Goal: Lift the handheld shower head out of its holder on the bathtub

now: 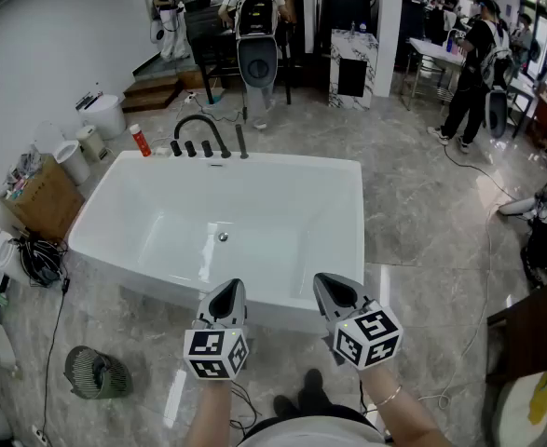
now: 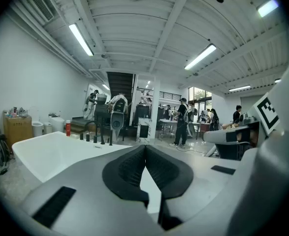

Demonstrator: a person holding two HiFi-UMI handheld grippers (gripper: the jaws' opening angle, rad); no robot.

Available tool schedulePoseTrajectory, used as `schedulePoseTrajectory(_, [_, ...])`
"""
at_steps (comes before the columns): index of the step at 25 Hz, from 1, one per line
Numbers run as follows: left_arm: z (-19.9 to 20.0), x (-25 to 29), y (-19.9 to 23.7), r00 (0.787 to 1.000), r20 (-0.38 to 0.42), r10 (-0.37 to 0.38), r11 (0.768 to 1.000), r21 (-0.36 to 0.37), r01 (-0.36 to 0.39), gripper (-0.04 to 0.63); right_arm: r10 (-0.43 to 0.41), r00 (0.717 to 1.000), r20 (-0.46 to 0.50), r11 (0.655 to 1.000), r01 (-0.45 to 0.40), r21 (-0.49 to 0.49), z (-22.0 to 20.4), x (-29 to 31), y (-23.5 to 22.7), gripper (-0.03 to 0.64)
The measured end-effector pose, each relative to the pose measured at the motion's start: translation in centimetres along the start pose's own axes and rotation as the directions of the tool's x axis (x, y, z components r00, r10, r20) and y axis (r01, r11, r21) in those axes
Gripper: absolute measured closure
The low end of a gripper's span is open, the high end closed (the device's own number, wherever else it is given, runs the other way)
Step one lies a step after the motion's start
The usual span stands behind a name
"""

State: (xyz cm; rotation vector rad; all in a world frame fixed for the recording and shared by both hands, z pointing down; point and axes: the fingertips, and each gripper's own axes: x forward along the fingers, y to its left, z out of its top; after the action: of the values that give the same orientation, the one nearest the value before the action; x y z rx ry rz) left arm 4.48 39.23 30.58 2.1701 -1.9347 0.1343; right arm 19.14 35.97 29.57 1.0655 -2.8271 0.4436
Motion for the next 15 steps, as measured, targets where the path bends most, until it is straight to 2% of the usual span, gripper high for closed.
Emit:
schedulePoseTrajectory(7, [0.0, 3.1, 2.4, 0.999, -0.029, 0.012, 1.000, 0.001, -0.012, 0.575, 0.019, 1.000, -0.014, 1.000, -0.019, -0.017, -0.5, 3.4, -0.3, 0.612])
schedulePoseTrajectory(15, [0.6, 7.1, 2.5, 0.997, -0.044, 0.071, 0.997, -0.013, -0.071, 0.575, 0.064, 0.997, -0.037, 0.998, -0.064, -0.006, 0.0, 5.8, -3.8, 0.611])
